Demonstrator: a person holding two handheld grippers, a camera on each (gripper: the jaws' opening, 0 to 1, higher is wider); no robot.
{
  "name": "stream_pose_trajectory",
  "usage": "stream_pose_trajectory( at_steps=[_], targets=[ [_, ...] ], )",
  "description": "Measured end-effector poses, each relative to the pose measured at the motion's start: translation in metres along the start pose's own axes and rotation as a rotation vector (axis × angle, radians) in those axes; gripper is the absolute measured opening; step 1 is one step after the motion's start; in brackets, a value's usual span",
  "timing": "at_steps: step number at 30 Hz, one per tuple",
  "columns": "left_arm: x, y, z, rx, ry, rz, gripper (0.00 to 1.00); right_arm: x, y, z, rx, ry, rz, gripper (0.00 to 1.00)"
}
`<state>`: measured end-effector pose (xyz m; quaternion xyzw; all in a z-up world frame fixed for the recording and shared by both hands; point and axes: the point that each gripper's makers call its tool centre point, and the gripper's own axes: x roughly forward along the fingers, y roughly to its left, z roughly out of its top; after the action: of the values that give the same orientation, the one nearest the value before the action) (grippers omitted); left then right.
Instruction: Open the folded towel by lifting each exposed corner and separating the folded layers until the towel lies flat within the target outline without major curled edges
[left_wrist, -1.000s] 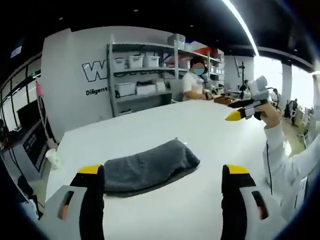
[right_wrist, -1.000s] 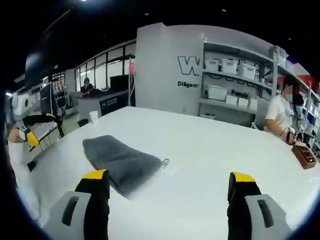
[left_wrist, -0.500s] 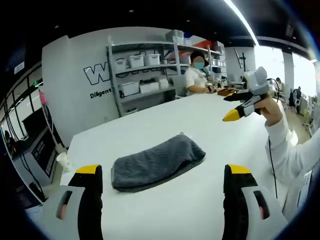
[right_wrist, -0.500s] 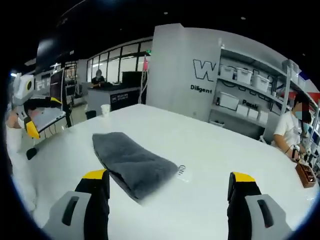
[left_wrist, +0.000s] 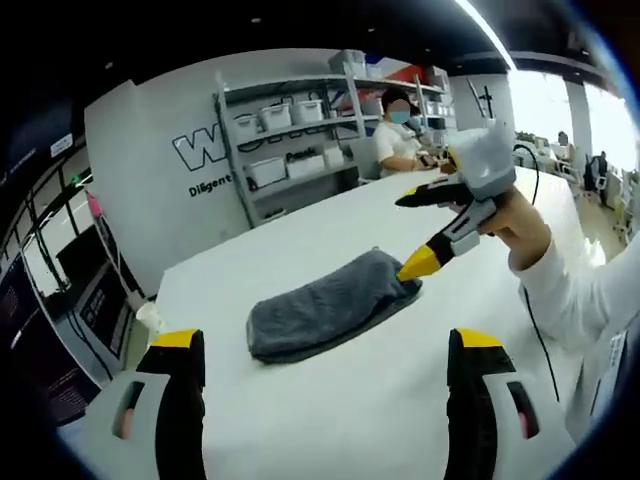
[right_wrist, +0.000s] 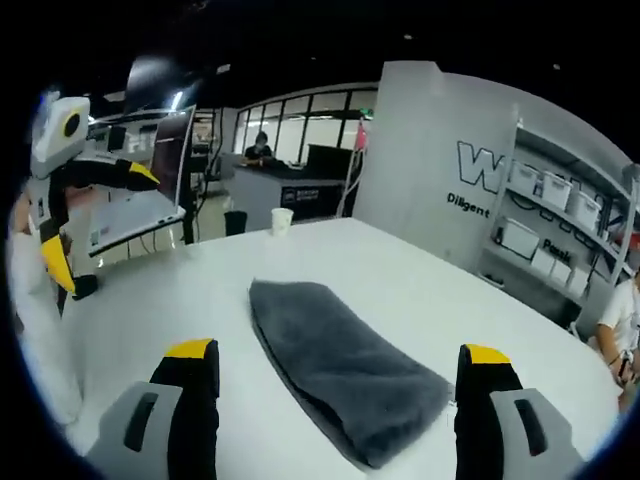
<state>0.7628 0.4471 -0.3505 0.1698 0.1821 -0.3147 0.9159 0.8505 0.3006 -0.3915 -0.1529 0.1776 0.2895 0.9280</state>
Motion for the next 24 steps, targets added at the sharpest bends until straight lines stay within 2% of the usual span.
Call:
stream_pose_trajectory(
  at_steps=[3, 4, 8, 11, 13, 14, 17, 22, 24],
  targets=[
    [-0.002, 0.005, -0.005, -0.01, 0.005, 0.0, 1.0, 0.028, 0.018, 0.008, -0.032, 0.004, 0.037, 0.99],
    [-0.003, 0.006, -0.007, -0.011, 0.012, 0.002, 1.0, 0.03, 0.02, 0.008, -0.036, 0.006, 0.04, 0.99],
    [-0.005, 0.018, -0.019, -0.029, 0.044, 0.024, 1.0, 0.066, 0.034, 0.016, -0.1, 0.0, 0.059, 0.96],
    [-0.008, 0.034, -0.025, -0.092, 0.05, 0.087, 1.0, 0.09, 0.044, 0.018, -0.132, 0.002, 0.079, 0.95],
    [-0.011, 0.046, -0.029, -0.099, 0.066, 0.133, 1.0, 0.104, 0.051, 0.017, -0.143, 0.004, 0.094, 0.95],
    [-0.011, 0.048, -0.03, -0.103, 0.07, 0.141, 1.0, 0.106, 0.052, 0.017, -0.146, 0.005, 0.096, 0.95],
    [-0.013, 0.057, -0.038, -0.131, 0.086, 0.168, 1.0, 0.131, 0.061, 0.017, -0.187, 0.004, 0.103, 0.92],
    [-0.016, 0.066, -0.04, -0.161, 0.076, 0.193, 1.0, 0.156, 0.075, 0.015, -0.271, 0.017, 0.099, 0.91],
    [-0.016, 0.068, -0.039, -0.168, 0.068, 0.2, 1.0, 0.173, 0.079, 0.012, -0.291, 0.031, 0.09, 0.89]
  ],
)
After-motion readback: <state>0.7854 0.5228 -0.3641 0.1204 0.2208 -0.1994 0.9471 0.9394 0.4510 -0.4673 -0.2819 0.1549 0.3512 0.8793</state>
